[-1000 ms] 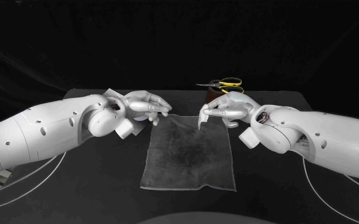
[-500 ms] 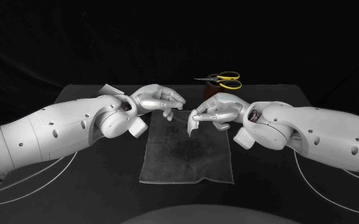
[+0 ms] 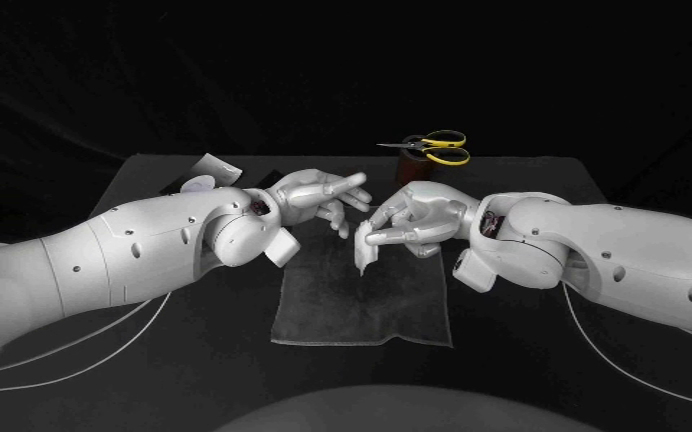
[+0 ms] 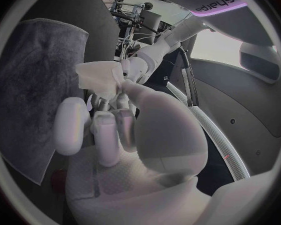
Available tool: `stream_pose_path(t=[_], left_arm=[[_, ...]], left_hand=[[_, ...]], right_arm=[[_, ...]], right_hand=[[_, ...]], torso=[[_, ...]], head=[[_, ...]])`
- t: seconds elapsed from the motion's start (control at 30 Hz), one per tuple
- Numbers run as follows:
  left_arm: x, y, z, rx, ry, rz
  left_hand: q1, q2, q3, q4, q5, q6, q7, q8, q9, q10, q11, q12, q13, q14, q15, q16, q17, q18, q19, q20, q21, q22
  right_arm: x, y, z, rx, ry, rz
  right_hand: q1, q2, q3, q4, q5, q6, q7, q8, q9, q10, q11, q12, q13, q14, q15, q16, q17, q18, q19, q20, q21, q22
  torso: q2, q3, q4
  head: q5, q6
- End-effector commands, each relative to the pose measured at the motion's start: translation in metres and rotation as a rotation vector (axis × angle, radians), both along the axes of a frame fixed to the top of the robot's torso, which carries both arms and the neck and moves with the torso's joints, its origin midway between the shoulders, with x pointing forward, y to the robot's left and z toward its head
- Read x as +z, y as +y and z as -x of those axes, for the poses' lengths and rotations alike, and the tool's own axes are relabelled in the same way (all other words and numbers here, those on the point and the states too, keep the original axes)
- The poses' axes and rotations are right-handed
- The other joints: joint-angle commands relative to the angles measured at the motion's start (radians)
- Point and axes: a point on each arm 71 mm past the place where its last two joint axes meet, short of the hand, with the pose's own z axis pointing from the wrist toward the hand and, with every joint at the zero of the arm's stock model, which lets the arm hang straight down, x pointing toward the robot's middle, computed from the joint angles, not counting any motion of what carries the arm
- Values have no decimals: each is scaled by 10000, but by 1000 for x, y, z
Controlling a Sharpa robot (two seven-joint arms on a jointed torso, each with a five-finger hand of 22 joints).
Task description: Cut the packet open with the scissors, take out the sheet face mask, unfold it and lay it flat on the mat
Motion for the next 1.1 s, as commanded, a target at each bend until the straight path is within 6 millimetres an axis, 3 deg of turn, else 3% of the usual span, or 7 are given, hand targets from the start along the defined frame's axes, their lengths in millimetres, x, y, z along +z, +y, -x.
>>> stream_pose_path(t=[0.03, 0.17, 0.2, 0.3, 0.57, 0.83, 1.1], left_arm=[[-6, -3, 1, -82, 1427, 547], [-9, -3, 0, -114, 1592, 422], [-10, -3, 0, -145, 1631, 397], [-11, -3, 0, -203, 1704, 373], [-12, -2, 2, -587, 1973, 372], [-13, -5, 7, -1362, 2298, 396], [-13, -10, 14, -2367, 2947, 799]], left_hand=[[-833, 362, -490, -4, -19, 371, 165, 135, 45, 534, -29, -118, 13, -317, 18, -97, -72, 128, -82, -9, -191, -99], [-1084, 674, -1130, 4, -29, 737, 178, 42, 3, 1171, 66, -625, 1, -2600, 275, -993, -573, -5, -1187, 214, -972, -403], [-1082, 796, -1390, -50, -8, 860, 217, -28, -21, 1380, 139, -856, 6, -3695, 492, -1624, -911, -126, -1989, 378, -1688, -739], [-923, 1036, -1863, -3, -16, 1015, 299, -182, -67, 1674, 192, -1269, 13, -4355, 685, -2376, -1447, -190, -2753, 663, -2871, -1409], [-442, 1655, -3108, 3, -23, 1340, 315, -459, -122, 2302, 186, -1895, 40, -3460, 687, -4273, -2557, 106, -2864, 1168, -4637, -2639], [19, 2299, -4422, -7, -8, 1320, 306, -682, -150, 2550, 176, -2502, 41, -2259, 636, -6137, -3006, 129, -2272, 1172, -5596, -3473], [125, 2818, -5414, -7, -25, 1404, 305, -733, -130, 2910, 139, -2792, 67, -1736, 614, -7021, -3145, 142, -1905, 1165, -6090, -3945]], right_arm=[[4, 4, 6, 712, -125, -292], [7, 4, 7, 789, -188, -318], [7, 4, 7, 799, -202, -319], [8, 3, 7, 807, -225, -317], [9, -1, 3, 720, -309, -317], [10, -5, -2, 557, -421, -291], [10, -15, -16, 160, -610, -133]], right_hand=[[-16, 55, 688, -661, 21, -2, 36, 31, 398, 857, -42, -34, 2051, 1069, -47, 66, 2539, 98, -48, 13, -62, 1681], [-16, 55, 688, -661, 21, -2, 36, 31, 398, 857, -42, -34, 2051, 1069, -47, 66, 2539, 98, -48, 13, -62, 1681], [-19, 55, 694, -675, 21, -8, 38, 34, 401, 856, -40, -35, 2052, 1072, -46, 76, 2551, 89, -31, 15, -20, 1693], [-19, 55, 694, -675, 21, -8, 38, 34, 401, 856, -40, -35, 2052, 1072, -46, 76, 2551, 89, -31, 15, -20, 1693], [-23, 55, 701, -690, 21, -12, 40, 38, 406, 856, -38, -32, 2053, 1073, -44, 79, 2554, 86, -25, 16, -5, 1697], [-23, 55, 701, -690, 21, -12, 40, 38, 406, 856, -38, -32, 2053, 1073, -44, 79, 2554, 86, -25, 16, -5, 1697], [-28, 55, 711, -712, 21, -17, 42, 44, 413, 856, -36, -29, 2055, 1078, -42, 93, 2569, 78, -9, 18, 35, 1709]], torso=[[-7, -7, -11], [-7, -12, -23], [-6, -8, -12], [-5, -2, 4], [-6, -2, -14], [2, -4, -4], [-3, -9, -5]], head=[[28, -21], [22, -29], [17, -31], [33, -43], [24, -60], [9, -71], [2, -102]])
